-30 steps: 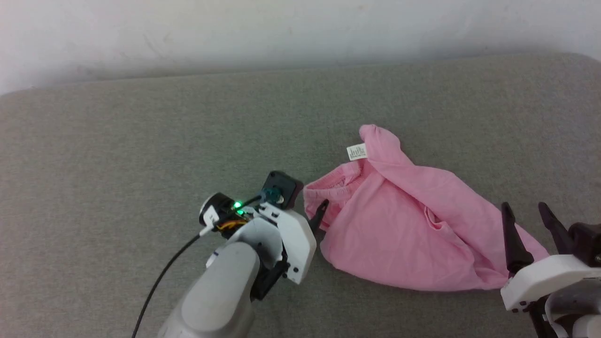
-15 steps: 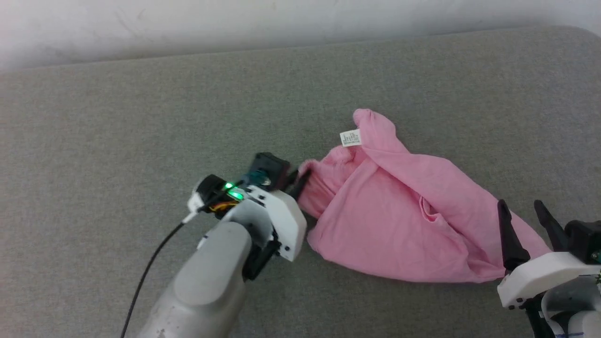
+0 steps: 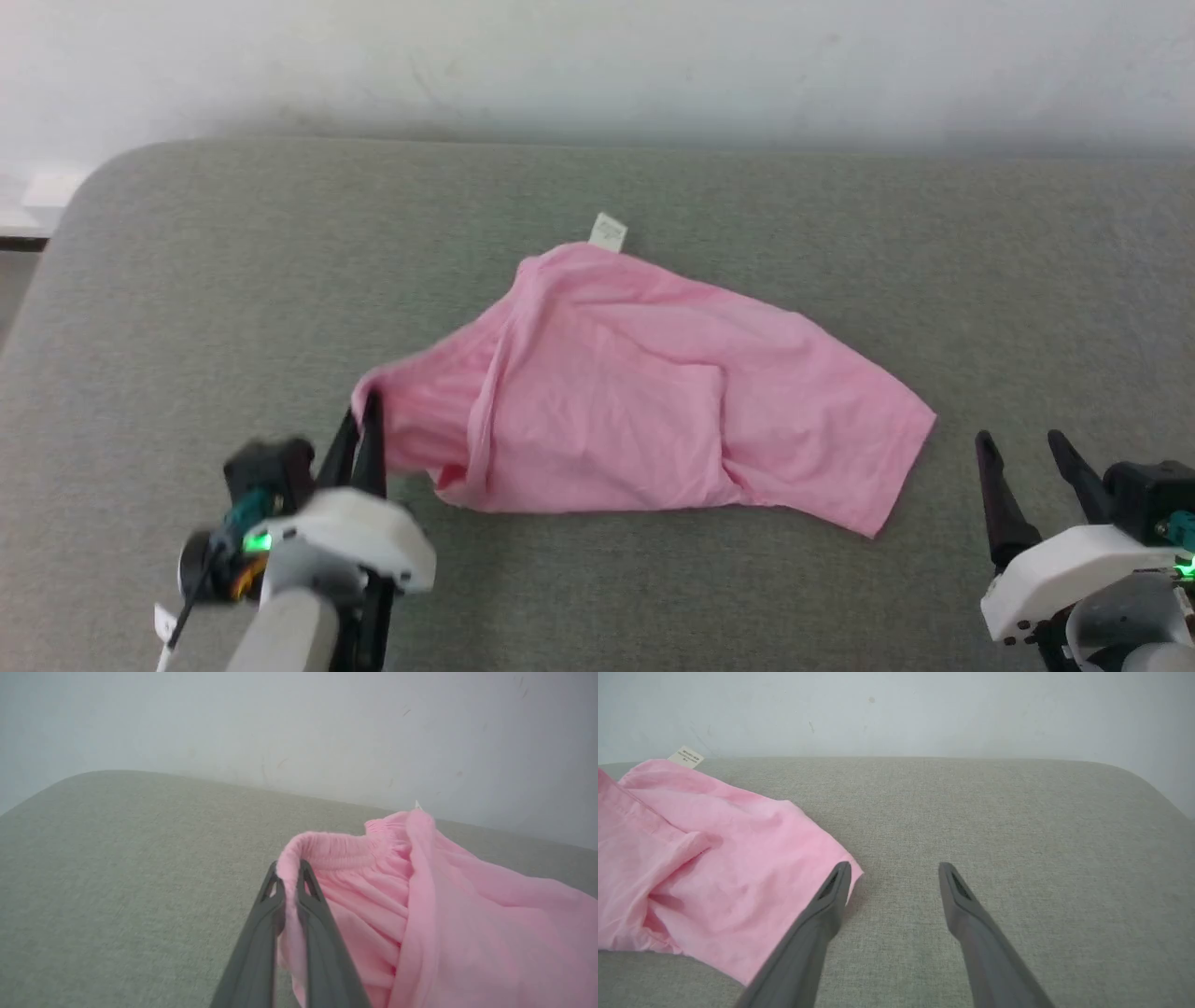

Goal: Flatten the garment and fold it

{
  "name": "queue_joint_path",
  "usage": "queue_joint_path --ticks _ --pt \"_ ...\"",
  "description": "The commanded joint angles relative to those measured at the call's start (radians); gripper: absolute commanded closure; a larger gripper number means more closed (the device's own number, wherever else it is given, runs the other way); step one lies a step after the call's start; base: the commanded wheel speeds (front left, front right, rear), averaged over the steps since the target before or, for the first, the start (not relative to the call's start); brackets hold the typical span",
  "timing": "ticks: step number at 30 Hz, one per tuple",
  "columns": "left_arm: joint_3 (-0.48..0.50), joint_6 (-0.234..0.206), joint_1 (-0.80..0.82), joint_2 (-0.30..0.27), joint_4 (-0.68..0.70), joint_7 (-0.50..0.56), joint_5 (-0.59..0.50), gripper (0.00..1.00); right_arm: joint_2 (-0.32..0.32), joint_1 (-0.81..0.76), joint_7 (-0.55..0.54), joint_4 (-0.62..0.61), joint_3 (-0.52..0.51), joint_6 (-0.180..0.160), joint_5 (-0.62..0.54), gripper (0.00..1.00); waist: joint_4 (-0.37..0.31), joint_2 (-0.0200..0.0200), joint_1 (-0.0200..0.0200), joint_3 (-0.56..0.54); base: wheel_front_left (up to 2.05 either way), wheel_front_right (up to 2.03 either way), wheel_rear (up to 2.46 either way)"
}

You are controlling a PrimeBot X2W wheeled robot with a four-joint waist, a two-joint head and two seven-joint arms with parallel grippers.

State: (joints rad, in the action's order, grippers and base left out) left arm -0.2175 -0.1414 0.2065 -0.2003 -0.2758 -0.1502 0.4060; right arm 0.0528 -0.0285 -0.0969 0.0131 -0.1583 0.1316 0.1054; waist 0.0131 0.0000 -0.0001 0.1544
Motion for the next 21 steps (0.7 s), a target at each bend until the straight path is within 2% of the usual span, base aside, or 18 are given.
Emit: queue_joint_path --ticks 1,2,4,8,13,17,21 --pt "0.005 -0.009 -0.021 -0.004 0.003 0.004 0.004 1.0 -0.003 -0.008 -0.001 -0.004 0.001 -0.001 -0.002 0.0 0.064 0.0 0.0001 -0.052 0.0 0.0 0.0" --pt "0.009 -0.019 -0.052 -0.006 0.001 0.022 0.013 0.94 -0.003 -0.011 -0.003 -0.004 0.003 -0.001 -0.001 0.0 0.073 0.0 0.0001 -0.056 0.0 0.0 0.0" --pt "0.005 -0.022 -0.09 -0.011 0.001 0.032 0.015 0.0 -0.003 -0.016 -0.006 -0.002 0.012 -0.001 0.0 0.0 0.087 0.0 0.0001 -0.06 0.0 0.0 0.0" --pt "-0.01 -0.023 -0.106 -0.008 0.016 -0.025 -0.007 0.0 -0.003 -0.023 -0.011 -0.001 0.034 -0.001 -0.006 0.0 0.11 0.0 0.0001 -0.076 0.0 0.0 0.0" --pt "-0.024 0.014 -0.103 -0.011 0.107 -0.108 -0.078 0.0 -0.003 -0.03 -0.034 -0.006 0.058 -0.001 -0.005 0.0 0.132 0.0 0.0001 -0.098 0.0 0.0 0.0" --pt "-0.016 0.031 -0.137 0.006 0.215 -0.111 -0.158 0.0 -0.003 -0.035 -0.118 0.028 0.058 -0.001 -0.014 0.0 0.148 0.0 0.0001 -0.11 0.0 0.0 0.0" --pt "-0.007 0.048 -0.191 0.041 0.248 -0.111 -0.191 0.0 -0.003 -0.021 -0.21 0.079 0.042 -0.001 -0.044 0.0 0.166 0.0 0.0001 -0.108 0.0 0.0 0.0"
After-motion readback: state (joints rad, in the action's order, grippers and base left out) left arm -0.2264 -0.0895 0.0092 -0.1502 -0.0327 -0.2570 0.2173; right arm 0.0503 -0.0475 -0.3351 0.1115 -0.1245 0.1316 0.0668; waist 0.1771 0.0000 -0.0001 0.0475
